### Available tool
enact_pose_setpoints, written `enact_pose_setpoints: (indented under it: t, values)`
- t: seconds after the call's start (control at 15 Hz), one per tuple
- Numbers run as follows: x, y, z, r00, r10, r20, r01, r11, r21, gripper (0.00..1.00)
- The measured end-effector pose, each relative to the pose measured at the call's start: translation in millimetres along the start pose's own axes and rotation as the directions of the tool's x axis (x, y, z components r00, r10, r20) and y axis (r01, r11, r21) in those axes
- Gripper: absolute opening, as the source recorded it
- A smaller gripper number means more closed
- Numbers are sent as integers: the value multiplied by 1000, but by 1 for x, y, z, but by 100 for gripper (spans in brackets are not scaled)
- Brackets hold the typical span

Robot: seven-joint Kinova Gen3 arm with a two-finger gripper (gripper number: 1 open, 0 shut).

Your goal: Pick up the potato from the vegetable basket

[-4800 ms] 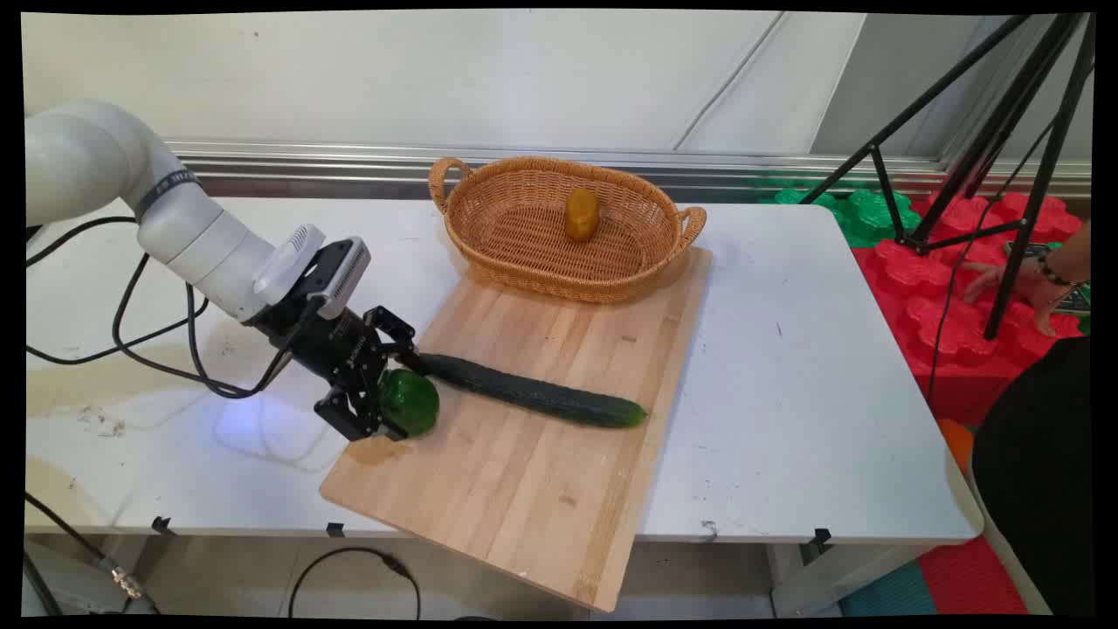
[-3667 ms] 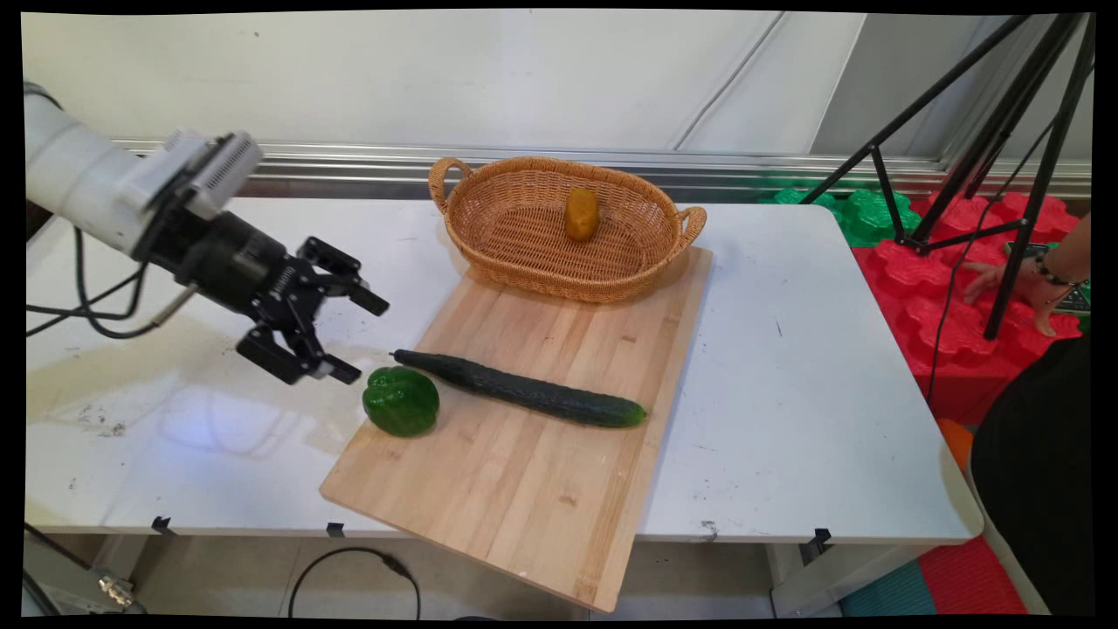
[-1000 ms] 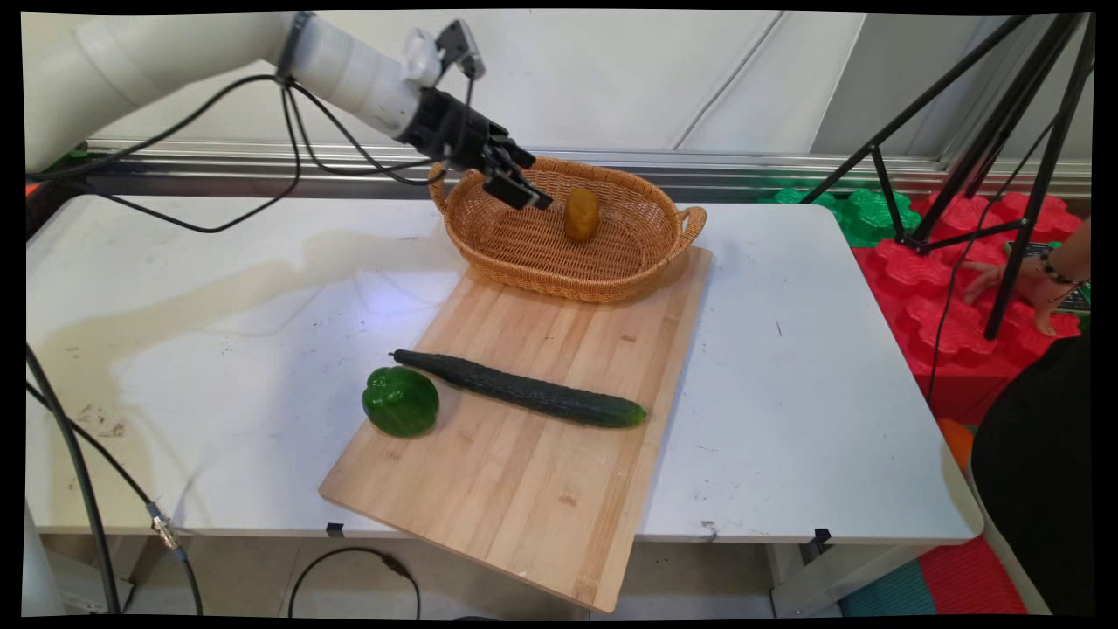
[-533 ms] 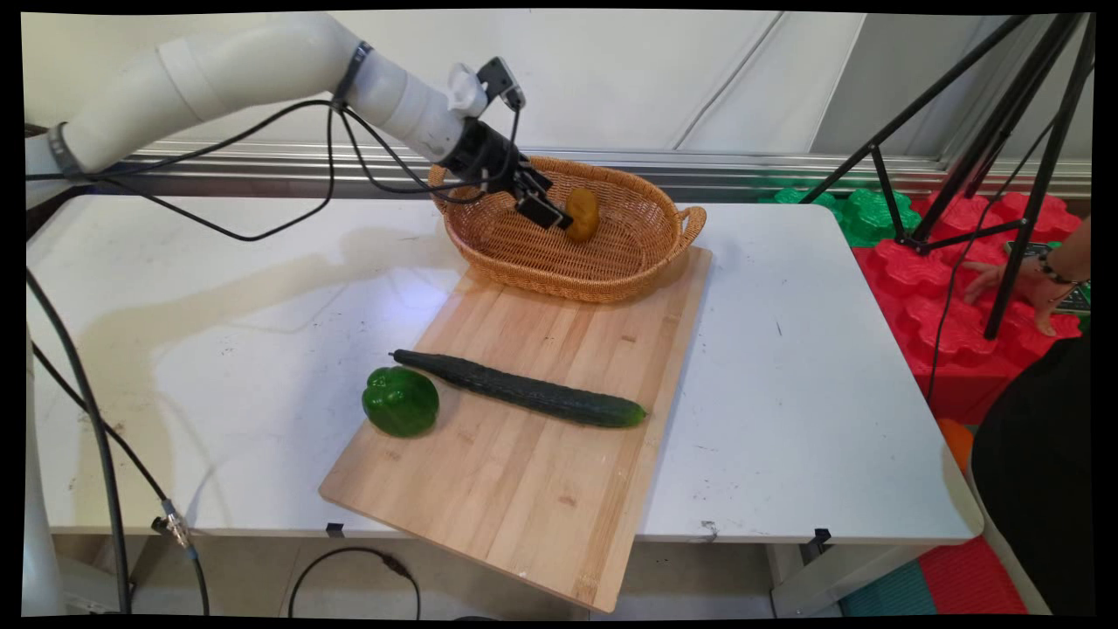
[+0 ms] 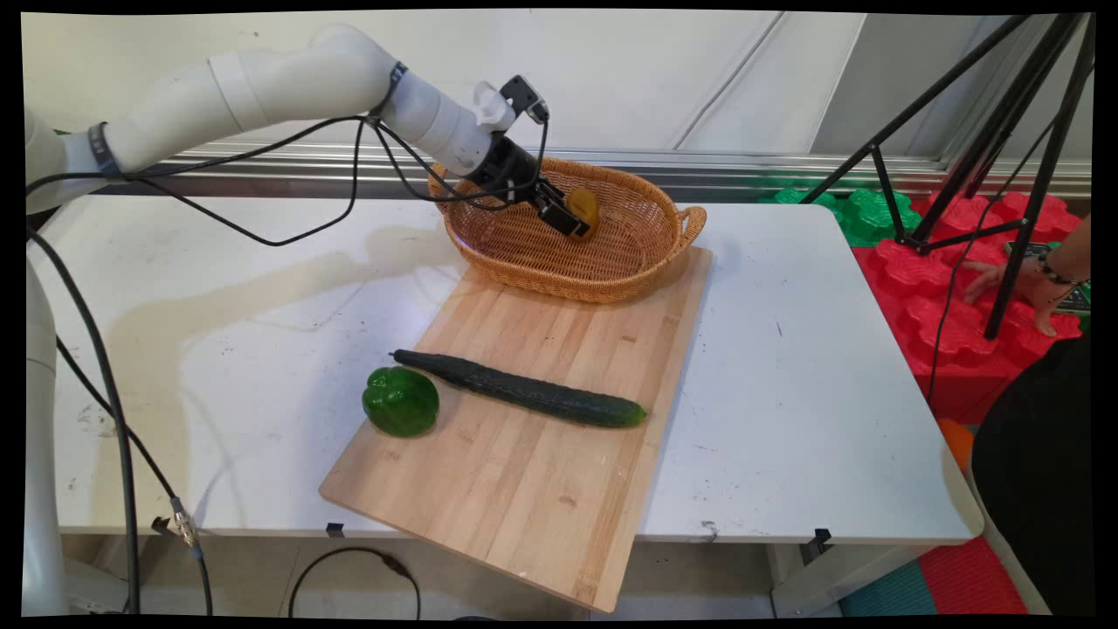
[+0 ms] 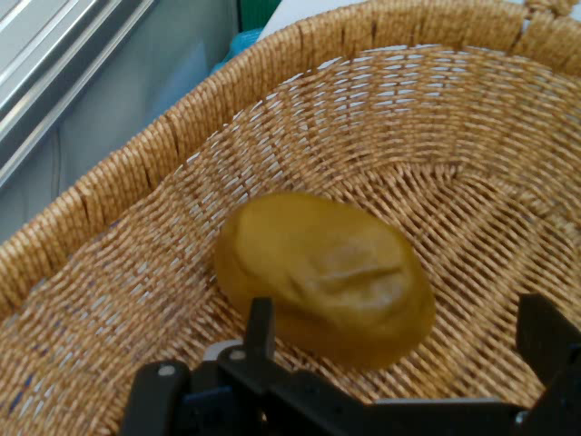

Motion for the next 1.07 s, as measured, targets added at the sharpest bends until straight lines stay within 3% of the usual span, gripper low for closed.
enact_pose_setpoints:
  t: [1.07]
  values:
    - [0, -1, 44, 998, -66, -9, 66, 997, 39, 100]
